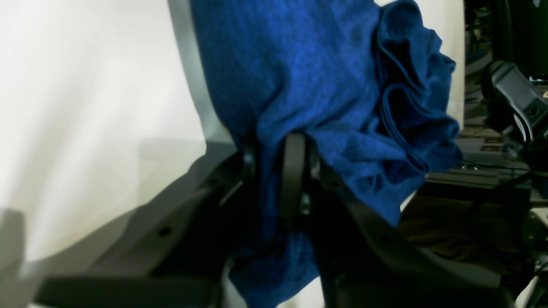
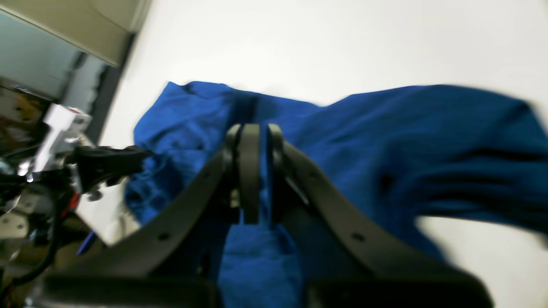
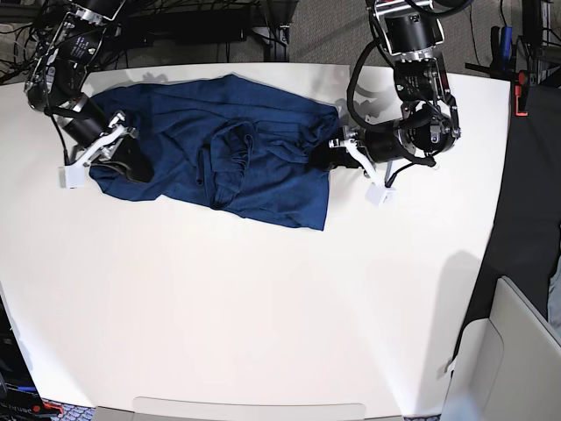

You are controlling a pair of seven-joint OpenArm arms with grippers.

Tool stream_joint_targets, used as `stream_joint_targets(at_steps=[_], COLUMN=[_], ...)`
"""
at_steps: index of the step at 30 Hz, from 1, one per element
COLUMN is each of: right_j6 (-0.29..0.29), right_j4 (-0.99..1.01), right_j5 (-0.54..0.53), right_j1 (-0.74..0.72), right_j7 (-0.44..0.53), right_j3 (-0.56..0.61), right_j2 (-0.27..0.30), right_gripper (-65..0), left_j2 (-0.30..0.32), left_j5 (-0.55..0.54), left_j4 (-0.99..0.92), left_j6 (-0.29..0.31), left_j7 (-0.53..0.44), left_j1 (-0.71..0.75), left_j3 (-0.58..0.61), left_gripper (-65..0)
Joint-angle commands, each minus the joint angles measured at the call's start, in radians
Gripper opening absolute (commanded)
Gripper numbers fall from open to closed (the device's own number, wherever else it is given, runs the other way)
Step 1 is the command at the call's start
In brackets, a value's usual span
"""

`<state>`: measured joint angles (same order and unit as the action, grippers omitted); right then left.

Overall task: Fold the T-shirt properly
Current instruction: 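Hold the shirt edges with both grippers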

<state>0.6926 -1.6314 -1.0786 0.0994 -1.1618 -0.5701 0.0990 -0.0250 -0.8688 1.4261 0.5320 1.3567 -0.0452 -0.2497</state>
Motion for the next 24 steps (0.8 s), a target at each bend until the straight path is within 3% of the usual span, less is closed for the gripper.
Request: stream_joint_targets(at_steps=[1, 4, 8, 12, 16, 24], right_j6=[0.006, 0.006, 0.006, 0.006, 0.006, 0.006], right_j4=[-0.014, -0.03, -0.099, -0.155, -0.162, -0.065], right_j5=[-0.03, -0.03, -0.024, -0.03, -0.019, 0.073], right_j1=[-0.005, 0.03, 0.109, 0.161, 0.164, 0.107], right_j7=[0.003, 0.004, 0.004, 0.004, 0.004, 0.004], right_j3=[-0.001, -0.009, -0.107, -0.184, -0.195, -0.144], right_j2=[0.011, 0.02, 0.064, 0.127, 0.169, 0.167], right_gripper=[-62.2, -59.3, -40.0, -25.4, -24.1, -24.1], left_j2=[0.001, 0.003, 0.003, 0.001, 0.001, 0.003], left_j5=[0.001, 0.001, 0.001, 0.001, 0.001, 0.001], left_j4=[0.011, 0.011, 0.011, 0.011, 0.011, 0.011], left_j6=[0.004, 0.004, 0.004, 0.004, 0.004, 0.004], left_j7=[0.011, 0.011, 0.011, 0.011, 0.011, 0.011], left_j1=[-0.011, -0.011, -0.012, -0.008, -0.008, -0.006], left_j3=[0.003, 0.003, 0.003, 0.003, 0.003, 0.003], left_gripper=[-63.3, -63.3, -63.3, -63.3, -63.3, -63.3])
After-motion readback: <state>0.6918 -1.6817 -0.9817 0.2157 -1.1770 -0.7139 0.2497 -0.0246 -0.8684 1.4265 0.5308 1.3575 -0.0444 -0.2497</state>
